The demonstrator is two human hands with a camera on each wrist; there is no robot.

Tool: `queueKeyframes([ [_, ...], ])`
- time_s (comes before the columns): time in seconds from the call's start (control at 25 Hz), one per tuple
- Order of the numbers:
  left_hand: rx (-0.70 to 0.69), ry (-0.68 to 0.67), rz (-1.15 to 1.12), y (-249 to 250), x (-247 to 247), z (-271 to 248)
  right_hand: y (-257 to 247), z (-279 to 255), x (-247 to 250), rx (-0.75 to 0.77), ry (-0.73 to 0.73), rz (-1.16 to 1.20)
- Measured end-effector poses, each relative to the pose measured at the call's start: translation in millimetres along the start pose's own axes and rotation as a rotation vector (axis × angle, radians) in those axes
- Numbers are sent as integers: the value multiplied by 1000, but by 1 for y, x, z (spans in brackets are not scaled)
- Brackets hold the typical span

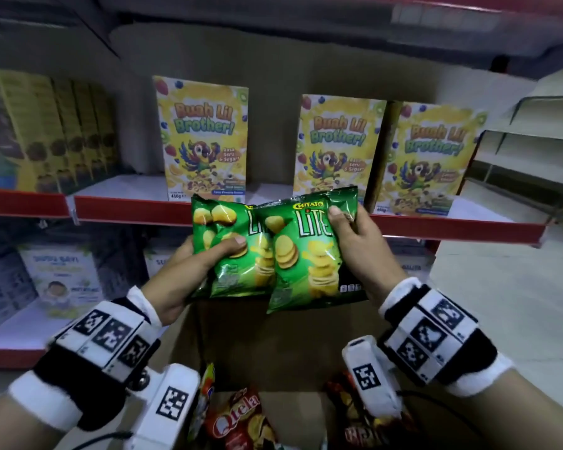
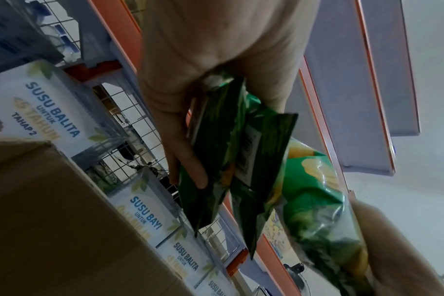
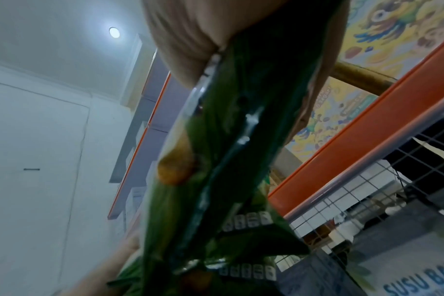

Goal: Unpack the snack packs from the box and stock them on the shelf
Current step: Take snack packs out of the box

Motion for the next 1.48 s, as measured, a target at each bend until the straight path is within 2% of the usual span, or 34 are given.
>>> queueKeyframes([
  [0.12, 5, 15, 18, -2, -7, -3, 7, -2, 0, -92, -127, 138],
  [0.2, 5, 13, 17, -3, -11, -3, 10, -1, 4, -119, -172, 115],
  [0.36, -34, -13, -21, 0, -19, -2, 2, 0, 17, -83, -100, 108],
  [0.6, -73, 5, -65, 12, -34, 13, -7, 14, 24, -104, -72, 287],
  [0.8, -93, 53, -27, 7, -44, 31, 8, 33, 26, -199, -250, 422],
  [0.88, -112, 84, -45, 3, -41, 29, 16, 36, 33, -211, -273, 497],
  [1.08, -153, 213, -43, -18, -31, 20, 31, 42, 36, -155, -262, 399],
  [1.36, -198, 232, -6, -24, -16, 44, 54, 63, 24, -214, -233, 361],
  [1.48, -153, 245, 65, -17, -17, 57, 58, 68, 24, -268, -111, 352],
])
Point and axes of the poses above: each hand's wrist, its own z-axis towards the middle knuckle, its own x-axis out of the back of the hand, y = z × x, the point moved 6 cm from there along z, towards the middle knuckle, and after that the axes turned 6 degrees about -x, right-handed, at the moved point
